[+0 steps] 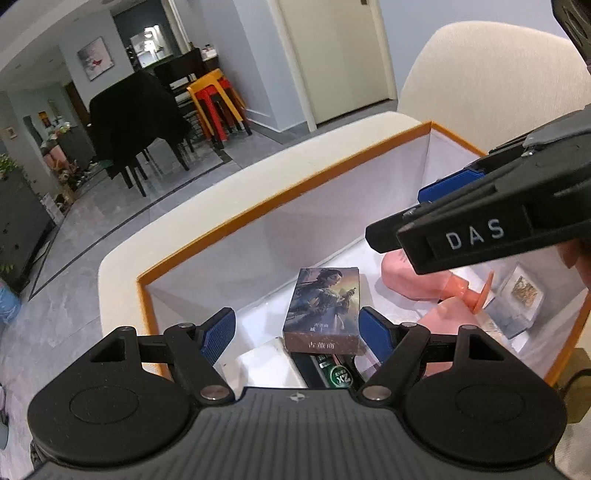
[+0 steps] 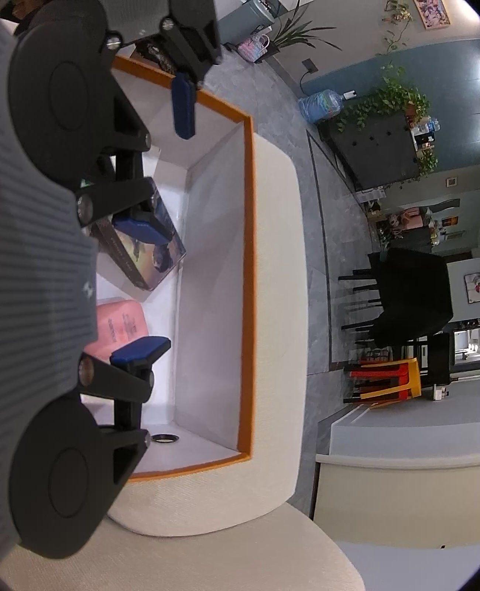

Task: Organize rigid objects
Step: 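Lower the lotion bottle and card box into the shoebox and open both tools, then withdraw both tools toward the yellow tape measure and brown cube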

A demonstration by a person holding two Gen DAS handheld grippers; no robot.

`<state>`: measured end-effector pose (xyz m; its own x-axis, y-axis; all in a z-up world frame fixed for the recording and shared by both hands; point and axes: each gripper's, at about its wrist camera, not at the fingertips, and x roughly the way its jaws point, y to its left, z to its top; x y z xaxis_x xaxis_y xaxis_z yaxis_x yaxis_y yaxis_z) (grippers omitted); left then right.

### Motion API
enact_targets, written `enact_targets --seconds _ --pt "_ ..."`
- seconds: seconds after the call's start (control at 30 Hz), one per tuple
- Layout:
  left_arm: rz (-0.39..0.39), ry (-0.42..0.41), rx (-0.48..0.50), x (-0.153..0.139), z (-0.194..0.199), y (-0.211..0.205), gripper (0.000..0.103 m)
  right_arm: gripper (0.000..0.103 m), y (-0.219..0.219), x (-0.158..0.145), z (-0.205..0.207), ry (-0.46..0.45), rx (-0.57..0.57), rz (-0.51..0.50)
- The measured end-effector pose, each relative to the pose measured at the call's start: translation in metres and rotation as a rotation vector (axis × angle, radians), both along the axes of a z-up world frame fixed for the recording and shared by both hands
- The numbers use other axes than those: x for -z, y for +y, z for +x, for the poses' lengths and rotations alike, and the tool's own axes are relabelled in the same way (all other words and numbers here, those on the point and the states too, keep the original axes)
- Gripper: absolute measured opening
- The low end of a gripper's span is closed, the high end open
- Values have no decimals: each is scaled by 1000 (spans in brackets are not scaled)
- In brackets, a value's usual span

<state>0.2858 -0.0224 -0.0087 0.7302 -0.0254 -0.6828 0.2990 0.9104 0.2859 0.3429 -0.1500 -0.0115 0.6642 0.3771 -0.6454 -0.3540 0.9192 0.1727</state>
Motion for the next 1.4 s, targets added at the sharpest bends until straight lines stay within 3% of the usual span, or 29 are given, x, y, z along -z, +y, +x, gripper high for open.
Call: enact_targets --seconds 0.53,0.7,1.03,1.23,1.4 --pt "-93 -116 -40 -38 -57 -8 90 60 -9 -55 -46 -128 -41 30" --pt "-137 -107 -75 -33 -66 -9 90 60 -19 -64 -55 -106 -45 11" --pt "-231 -113 -138 -35 -95 -3 90 60 -23 -76 -73 -148 -38 -1" --pt "-279 -97 -162 -24 -111 2 90 61 -33 -73 -81 -158 -19 7" --pt "-305 -69 -172 -7 -115 2 90 62 -49 -57 -92 -114 14 1"
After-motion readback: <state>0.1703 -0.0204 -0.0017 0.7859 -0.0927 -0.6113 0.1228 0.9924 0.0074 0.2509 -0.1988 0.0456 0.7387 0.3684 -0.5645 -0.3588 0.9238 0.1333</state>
